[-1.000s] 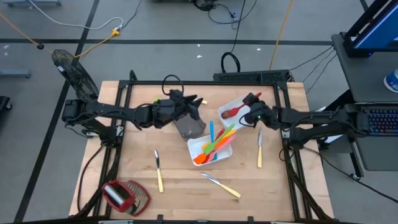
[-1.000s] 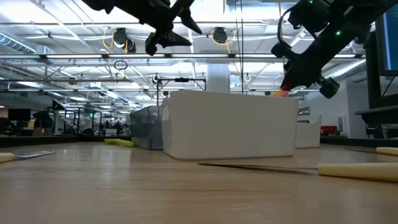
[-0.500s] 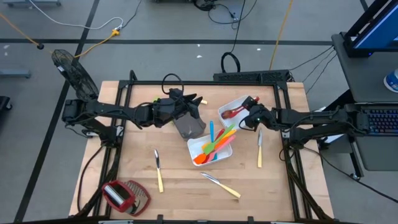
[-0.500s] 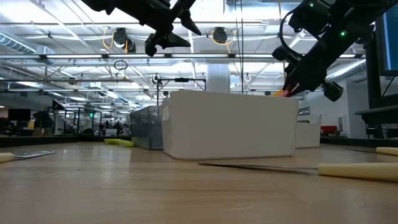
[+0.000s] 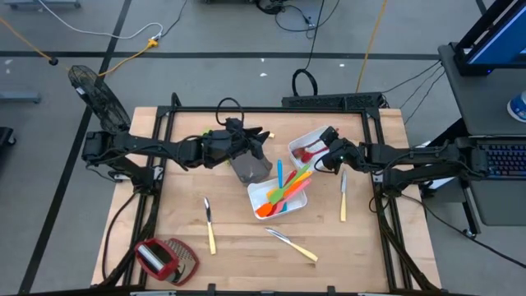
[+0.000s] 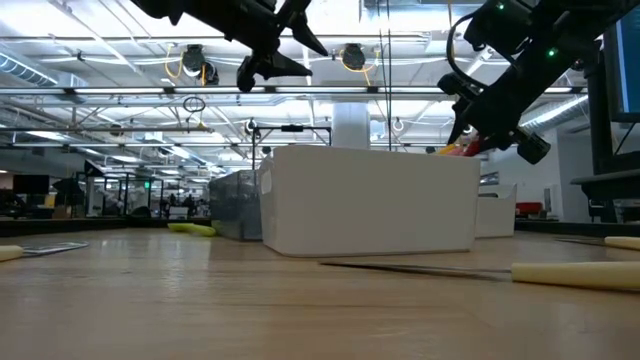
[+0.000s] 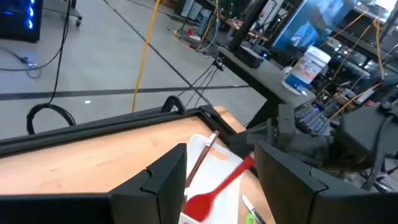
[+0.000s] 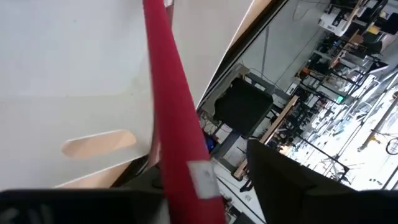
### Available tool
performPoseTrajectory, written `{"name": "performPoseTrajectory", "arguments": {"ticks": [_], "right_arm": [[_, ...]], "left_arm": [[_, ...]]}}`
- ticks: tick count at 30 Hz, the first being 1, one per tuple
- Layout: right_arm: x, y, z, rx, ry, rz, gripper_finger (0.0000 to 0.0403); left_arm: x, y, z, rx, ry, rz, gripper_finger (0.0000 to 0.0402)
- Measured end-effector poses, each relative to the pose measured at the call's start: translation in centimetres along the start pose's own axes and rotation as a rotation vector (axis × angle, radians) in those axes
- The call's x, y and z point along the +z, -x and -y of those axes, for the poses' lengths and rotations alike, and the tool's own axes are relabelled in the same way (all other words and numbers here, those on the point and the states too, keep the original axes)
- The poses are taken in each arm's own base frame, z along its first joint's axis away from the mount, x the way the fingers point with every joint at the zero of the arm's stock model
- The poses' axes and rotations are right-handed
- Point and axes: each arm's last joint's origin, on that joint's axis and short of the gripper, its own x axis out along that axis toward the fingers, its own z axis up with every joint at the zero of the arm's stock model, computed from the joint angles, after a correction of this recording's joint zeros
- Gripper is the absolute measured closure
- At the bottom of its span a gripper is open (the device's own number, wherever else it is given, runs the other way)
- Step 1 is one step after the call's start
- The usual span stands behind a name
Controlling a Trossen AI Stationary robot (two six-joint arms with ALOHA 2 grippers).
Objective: Pick & Place Kitchen Items
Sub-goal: Put the red spoon into the top white bin
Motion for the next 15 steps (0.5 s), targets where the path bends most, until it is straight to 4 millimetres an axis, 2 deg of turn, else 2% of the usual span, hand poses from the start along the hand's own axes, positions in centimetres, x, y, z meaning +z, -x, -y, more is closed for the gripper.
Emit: {"name": "performPoseTrajectory", "arguments": {"ticks": [6, 11, 15], "right_arm": [[-0.2, 0.1, 0.1, -0.011, -0.006, -0.042, 0.0236], [-0.8, 0.5, 0.2, -0.039, -0.063, -0.135, 0.0237], [-1.3, 0.9, 0.3, -0.056, -0.096, -0.146, 0.0241]], "left_arm": [[-0.4, 0.0, -0.3, 0.024, -0.005, -0.034, 0.0211], [-0.5, 0.0, -0.4, 0.034, 0.034, -0.045, 0.0211], [-0.5, 0.0, -0.4, 0.044, 0.042, -0.038, 0.0211]]}}
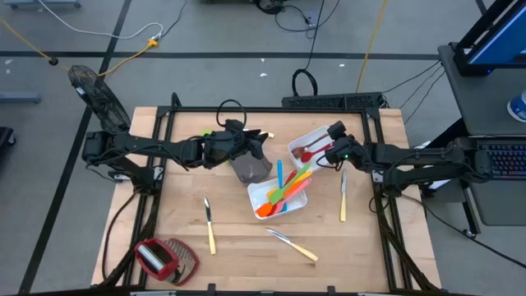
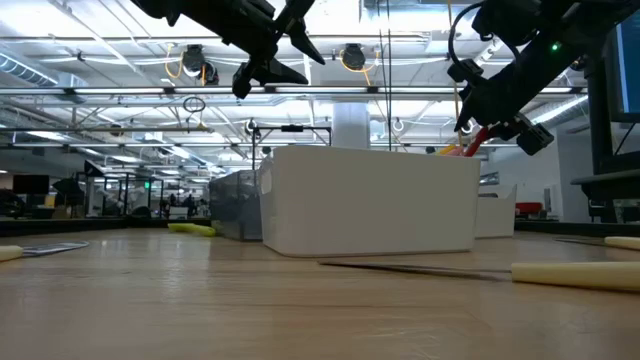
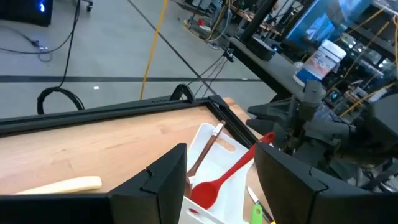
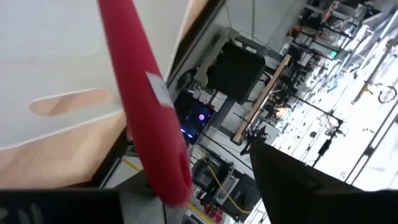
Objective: Pick & Place Kitchen Items
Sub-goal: Put the red spoon into the top white bin, then put the green spoon into the top white bin
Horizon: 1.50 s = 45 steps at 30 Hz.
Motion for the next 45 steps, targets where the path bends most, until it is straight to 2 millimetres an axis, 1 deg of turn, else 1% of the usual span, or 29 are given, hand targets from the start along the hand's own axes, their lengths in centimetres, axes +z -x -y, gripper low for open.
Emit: {"name": "performPoseTrajectory", "arguments": {"ticks": [3, 11, 17, 21, 28, 33, 36, 40, 42, 45], "right_arm": [[-0.6, 0.1, 0.2, -0.013, -0.027, -0.018, 0.0242], [-2.7, 0.0, 0.6, -0.040, -0.123, -0.195, 0.0243], [-4.1, 0.3, 0.9, -0.064, -0.209, -0.229, 0.0243], [-4.8, 0.5, 1.0, -0.077, -0.243, -0.247, 0.0243], [-5.1, 0.2, 1.0, -0.069, -0.253, -0.264, 0.0243], [-5.1, 0.1, 1.0, -0.060, -0.261, -0.216, 0.0243], [-5.0, 0.1, 1.0, -0.057, -0.282, -0.176, 0.0243], [-5.0, 0.0, 1.0, -0.057, -0.281, -0.173, 0.0243], [-5.0, 0.0, 1.0, -0.057, -0.282, -0.173, 0.0243], [-5.0, 0.0, 1.0, -0.057, -0.282, -0.173, 0.0243]], "left_arm": [[0.1, 0.0, -0.1, 0.027, 0.026, 0.022, 0.0211], [0.3, 0.0, -0.5, 0.136, 0.131, 0.119, 0.0211], [-0.2, 0.2, -1.5, 0.279, 0.243, 0.158, 0.0211], [-0.4, 0.2, -3.2, 0.391, 0.369, 0.152, 0.0211], [-0.7, 0.0, -7.0, 0.602, 0.576, 0.046, 0.0211], [0.4, -0.5, -9.1, 0.679, 0.664, 0.070, 0.0211], [1.2, -0.9, -10.7, 0.711, 0.725, -0.008, 0.0211], [1.9, -0.8, -13.0, 0.801, 0.771, -0.106, 0.0211], [2.1, -0.7, -13.8, 0.832, 0.802, -0.146, 0.0211], [2.3, -0.7, -14.5, 0.844, 0.839, -0.199, 0.0211]]}}
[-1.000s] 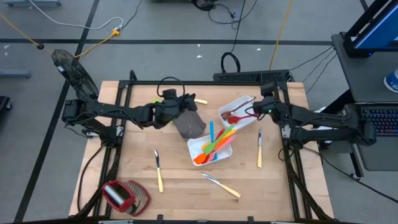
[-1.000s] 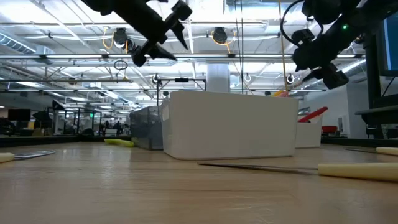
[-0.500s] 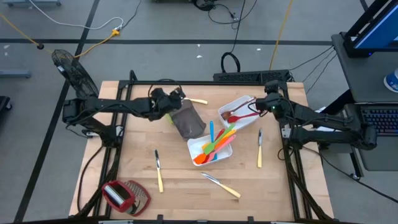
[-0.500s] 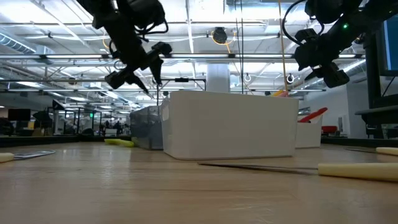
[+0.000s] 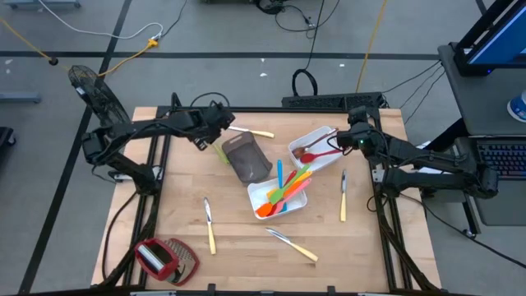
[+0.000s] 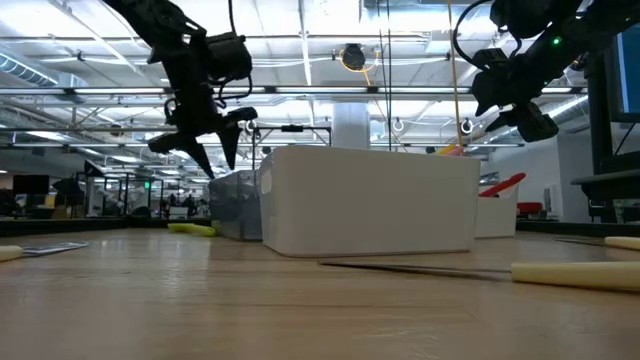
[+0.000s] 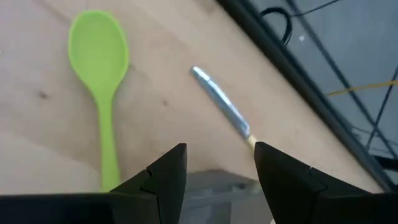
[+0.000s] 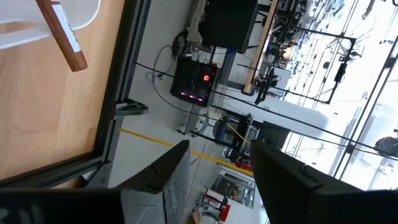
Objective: Pick & Place Kitchen Items
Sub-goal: Put the green spoon into the top white bin
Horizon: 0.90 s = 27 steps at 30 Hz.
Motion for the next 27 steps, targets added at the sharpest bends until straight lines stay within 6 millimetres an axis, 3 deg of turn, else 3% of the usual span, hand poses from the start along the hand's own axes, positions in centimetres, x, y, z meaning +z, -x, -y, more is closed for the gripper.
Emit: {"name": "performPoseTrajectory", "arguments": {"ticks": [11, 20, 27], "right_arm": [[0.0, 0.0, 0.0, -0.001, -0.001, 0.001, 0.0243], [-0.3, 0.3, 0.2, -0.016, -0.020, 0.004, 0.0243], [-0.4, 0.4, 0.3, -0.018, -0.023, 0.005, 0.0243]], "left_arm": [[0.6, -0.3, -2.1, 0.230, 0.050, 0.038, 0.0211], [-0.7, -4.0, -2.8, 0.355, 0.042, 0.027, 0.0211], [-0.6, -5.4, -3.1, 0.398, 0.054, 0.005, 0.0211]]}}
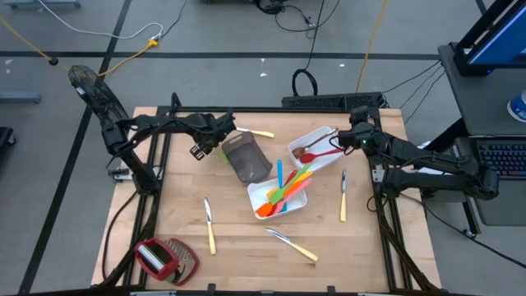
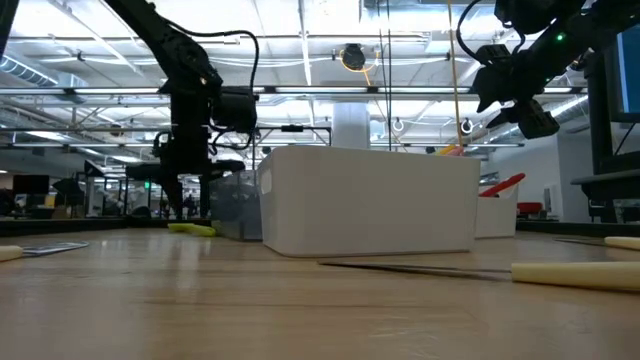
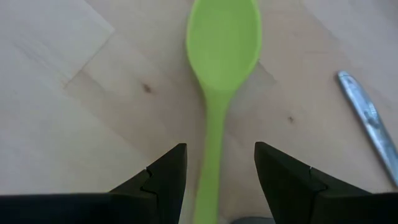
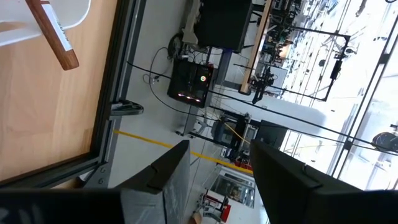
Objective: Pick & Place Kitchen Items
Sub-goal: Put the green spoon into the top white bin
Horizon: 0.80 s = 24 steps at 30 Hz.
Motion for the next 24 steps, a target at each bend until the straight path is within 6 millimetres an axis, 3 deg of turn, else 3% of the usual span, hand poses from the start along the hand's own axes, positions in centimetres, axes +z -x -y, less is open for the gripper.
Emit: {"name": "performPoseTrajectory", "arguments": {"ticks": [10, 18, 24], "right_arm": [[0.0, 0.0, 0.0, -0.001, -0.001, 0.000, 0.0243], [0.0, 0.0, 0.0, -0.001, -0.001, 0.000, 0.0243], [-0.1, 0.0, 0.0, 0.000, -0.003, -0.005, 0.0243]], "left_arm": [[1.1, -1.2, 0.1, 0.054, -0.019, 0.020, 0.0211], [0.7, -3.7, 0.3, 0.129, -0.066, -0.005, 0.0211], [0.6, -3.6, 0.3, 0.123, -0.077, 0.009, 0.0230]]}}
